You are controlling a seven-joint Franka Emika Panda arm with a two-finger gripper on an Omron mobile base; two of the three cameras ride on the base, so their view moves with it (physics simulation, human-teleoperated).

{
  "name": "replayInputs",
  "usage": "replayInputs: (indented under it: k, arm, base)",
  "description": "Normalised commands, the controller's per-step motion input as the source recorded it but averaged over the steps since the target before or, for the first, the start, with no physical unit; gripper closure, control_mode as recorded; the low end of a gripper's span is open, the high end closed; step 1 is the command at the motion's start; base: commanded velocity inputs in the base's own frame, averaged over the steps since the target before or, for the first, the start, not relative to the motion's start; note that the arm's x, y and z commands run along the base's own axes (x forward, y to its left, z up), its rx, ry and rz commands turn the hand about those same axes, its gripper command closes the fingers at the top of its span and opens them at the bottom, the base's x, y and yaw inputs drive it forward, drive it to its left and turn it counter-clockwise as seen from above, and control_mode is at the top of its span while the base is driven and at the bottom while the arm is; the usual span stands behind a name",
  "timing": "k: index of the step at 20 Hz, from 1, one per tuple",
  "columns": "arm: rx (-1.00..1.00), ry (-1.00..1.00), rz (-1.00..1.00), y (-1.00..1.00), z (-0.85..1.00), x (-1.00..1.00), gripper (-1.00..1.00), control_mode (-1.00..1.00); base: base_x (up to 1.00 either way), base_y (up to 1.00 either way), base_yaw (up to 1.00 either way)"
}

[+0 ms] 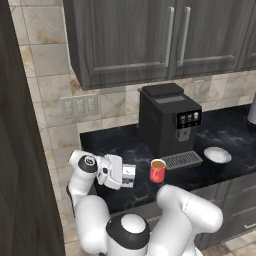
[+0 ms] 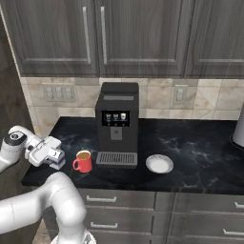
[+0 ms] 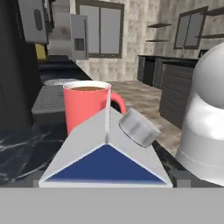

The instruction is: Take a sugar cube from the saucer and place it inside the coffee. Then, grab milk from the fridge and place it next to the coffee on the counter to sweeten the coffee.

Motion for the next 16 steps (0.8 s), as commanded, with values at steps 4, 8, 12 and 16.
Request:
replayInputs:
  k: [4, 8, 12, 16]
  arm:
    - [-0.06, -0.01, 0.0, 0.21, 0.32, 0.0, -1.0, -1.0]
    - [-0.05, -0.03, 0.0, 0.18, 0.47, 0.0, -1.0, -1.0]
    - [-0.03, -0.07, 0.0, 0.09, 0.66, 0.0, -1.0, -1.0]
    - [-0.03, -0.05, 0.0, 0.02, 0.6, -0.37, -1.0, -1.0]
  base:
    - [0.0, 0.0, 0.0]
    - [0.0, 0.0, 0.0]
    - [0.0, 0.0, 0.0]
    - [0.0, 0.0, 0.0]
